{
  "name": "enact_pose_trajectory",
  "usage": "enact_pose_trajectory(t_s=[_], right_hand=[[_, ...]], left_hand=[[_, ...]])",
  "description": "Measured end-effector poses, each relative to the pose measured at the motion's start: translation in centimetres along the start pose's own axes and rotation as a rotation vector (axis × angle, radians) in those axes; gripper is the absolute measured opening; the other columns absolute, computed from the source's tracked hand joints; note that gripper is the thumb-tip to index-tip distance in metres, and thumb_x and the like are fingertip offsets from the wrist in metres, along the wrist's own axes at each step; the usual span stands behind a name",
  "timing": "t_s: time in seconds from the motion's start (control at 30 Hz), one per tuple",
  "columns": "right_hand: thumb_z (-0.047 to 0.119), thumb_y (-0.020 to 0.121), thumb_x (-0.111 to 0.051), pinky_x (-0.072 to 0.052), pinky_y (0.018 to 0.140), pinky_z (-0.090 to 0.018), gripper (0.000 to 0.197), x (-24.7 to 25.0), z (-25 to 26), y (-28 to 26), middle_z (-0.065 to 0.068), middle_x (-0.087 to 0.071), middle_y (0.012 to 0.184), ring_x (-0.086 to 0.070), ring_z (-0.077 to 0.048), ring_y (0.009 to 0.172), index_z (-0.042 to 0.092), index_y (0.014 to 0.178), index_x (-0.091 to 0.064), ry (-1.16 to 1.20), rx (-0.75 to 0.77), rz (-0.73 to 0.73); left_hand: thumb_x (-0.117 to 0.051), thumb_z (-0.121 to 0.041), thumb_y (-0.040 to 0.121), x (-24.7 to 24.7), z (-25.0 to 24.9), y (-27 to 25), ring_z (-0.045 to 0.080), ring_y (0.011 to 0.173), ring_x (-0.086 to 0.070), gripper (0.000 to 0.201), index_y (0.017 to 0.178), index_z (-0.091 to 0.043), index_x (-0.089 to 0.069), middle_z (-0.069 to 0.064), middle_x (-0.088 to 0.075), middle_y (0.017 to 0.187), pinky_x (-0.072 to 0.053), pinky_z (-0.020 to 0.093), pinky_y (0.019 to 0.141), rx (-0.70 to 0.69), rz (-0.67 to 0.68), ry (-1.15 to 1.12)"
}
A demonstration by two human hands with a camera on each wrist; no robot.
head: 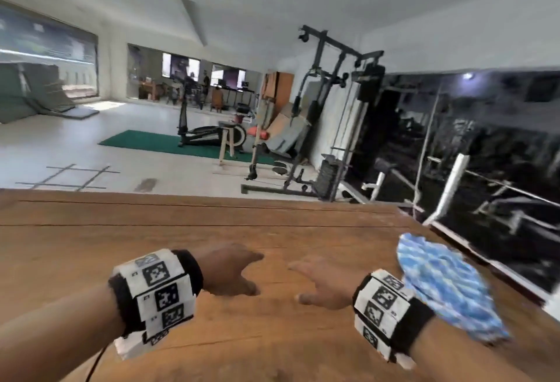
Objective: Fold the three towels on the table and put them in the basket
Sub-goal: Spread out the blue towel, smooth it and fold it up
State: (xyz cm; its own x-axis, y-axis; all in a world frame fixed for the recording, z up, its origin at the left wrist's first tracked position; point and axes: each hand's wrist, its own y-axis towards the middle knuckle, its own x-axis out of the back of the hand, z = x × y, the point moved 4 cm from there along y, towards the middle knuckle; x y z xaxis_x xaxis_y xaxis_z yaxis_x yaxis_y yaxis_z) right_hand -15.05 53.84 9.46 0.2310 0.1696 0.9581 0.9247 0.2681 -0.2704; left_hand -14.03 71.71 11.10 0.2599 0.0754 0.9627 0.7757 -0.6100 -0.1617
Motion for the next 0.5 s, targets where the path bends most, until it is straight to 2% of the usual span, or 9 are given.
enact_pose_trajectory(t_s=[0.07,0.13,0.17,0.23,0.27,0.37,0.43,0.47,0.5], right_hand=[[0.053,0.094,-0.043,-0.028,0.114,-0.042,0.069,-3.1,-6.2,-3.6,-0.008,-0.025,0.155,-0.028,-0.026,0.140,0.022,0.151,-0.019,0.110,-0.098,0.028],[0.076,0.079,-0.029,-0.024,0.115,-0.034,0.096,-5.8,-11.5,-6.9,-0.004,-0.019,0.156,-0.023,-0.019,0.143,0.010,0.149,-0.024,0.224,-0.171,0.014],[0.076,0.079,-0.031,-0.022,0.114,-0.032,0.098,-7.0,-14.0,-8.6,-0.002,-0.019,0.155,-0.021,-0.017,0.143,0.007,0.149,-0.026,0.290,-0.226,0.017],[0.047,0.096,-0.046,-0.023,0.112,-0.030,0.067,-9.8,-19.6,-11.6,-0.004,-0.025,0.155,-0.026,-0.020,0.143,0.012,0.149,-0.026,0.362,-0.349,0.033],[0.038,0.097,-0.049,-0.023,0.112,-0.030,0.062,-11.2,-22.1,-12.7,-0.004,-0.026,0.155,-0.027,-0.020,0.142,0.016,0.150,-0.025,0.384,-0.398,0.038],[0.041,0.096,-0.051,-0.024,0.116,-0.037,0.063,-14.3,-28.6,-14.9,-0.003,-0.023,0.156,-0.025,-0.024,0.143,0.019,0.150,-0.026,0.461,-0.515,0.096],[0.078,0.080,-0.039,-0.028,0.114,-0.036,0.091,-15.5,-32.1,-14.8,-0.003,-0.028,0.155,-0.030,-0.024,0.141,0.019,0.148,-0.031,0.455,-0.528,0.064],[0.097,0.057,-0.023,-0.031,0.112,-0.036,0.119,-16.4,-34.2,-14.7,-0.003,-0.033,0.152,-0.035,-0.024,0.138,0.018,0.146,-0.035,0.470,-0.528,0.058],[0.102,0.040,-0.010,-0.035,0.110,-0.036,0.137,-17.3,-36.3,-14.6,-0.004,-0.039,0.148,-0.039,-0.024,0.134,0.016,0.142,-0.041,0.490,-0.539,0.061]], left_hand=[[-0.048,-0.045,0.096,-1.8,-5.4,5.1,0.018,0.142,-0.022,0.070,0.152,-0.021,-0.015,0.002,-0.024,0.156,-0.022,0.030,0.112,-0.117,0.047,0.013],[-0.047,-0.042,0.097,-3.5,-10.6,9.6,0.019,0.143,-0.021,0.068,0.152,-0.020,-0.014,0.001,-0.022,0.156,-0.023,0.030,0.112,-0.216,0.096,0.023],[-0.047,-0.041,0.098,-4.5,-13.0,11.8,0.019,0.143,-0.020,0.067,0.152,-0.020,-0.014,0.001,-0.021,0.157,-0.023,0.030,0.112,-0.256,0.128,0.017],[-0.046,-0.041,0.098,-6.5,-17.3,16.3,0.019,0.143,-0.019,0.067,0.152,-0.022,-0.013,0.001,-0.019,0.157,-0.023,0.030,0.111,-0.321,0.172,0.011],[-0.046,-0.041,0.098,-7.3,-19.2,18.4,0.019,0.143,-0.020,0.067,0.152,-0.023,-0.013,0.000,-0.020,0.157,-0.024,0.030,0.111,-0.350,0.179,0.013],[-0.049,-0.042,0.096,-9.7,-24.4,24.6,0.015,0.142,-0.022,0.067,0.152,-0.027,-0.014,-0.008,-0.019,0.155,-0.023,0.027,0.110,-0.440,0.169,0.007],[-0.052,-0.041,0.094,-11.1,-27.1,29.0,0.013,0.141,-0.024,0.067,0.150,-0.030,-0.017,-0.012,-0.020,0.153,-0.023,0.024,0.109,-0.474,0.141,-0.014],[-0.052,-0.043,0.093,-11.9,-28.2,31.3,0.014,0.140,-0.026,0.066,0.150,-0.031,-0.020,-0.010,-0.022,0.154,-0.025,0.024,0.109,-0.464,0.132,-0.019],[-0.052,-0.044,0.093,-12.7,-29.3,33.5,0.015,0.140,-0.028,0.065,0.149,-0.031,-0.022,-0.007,-0.026,0.155,-0.026,0.025,0.109,-0.451,0.128,-0.020]])
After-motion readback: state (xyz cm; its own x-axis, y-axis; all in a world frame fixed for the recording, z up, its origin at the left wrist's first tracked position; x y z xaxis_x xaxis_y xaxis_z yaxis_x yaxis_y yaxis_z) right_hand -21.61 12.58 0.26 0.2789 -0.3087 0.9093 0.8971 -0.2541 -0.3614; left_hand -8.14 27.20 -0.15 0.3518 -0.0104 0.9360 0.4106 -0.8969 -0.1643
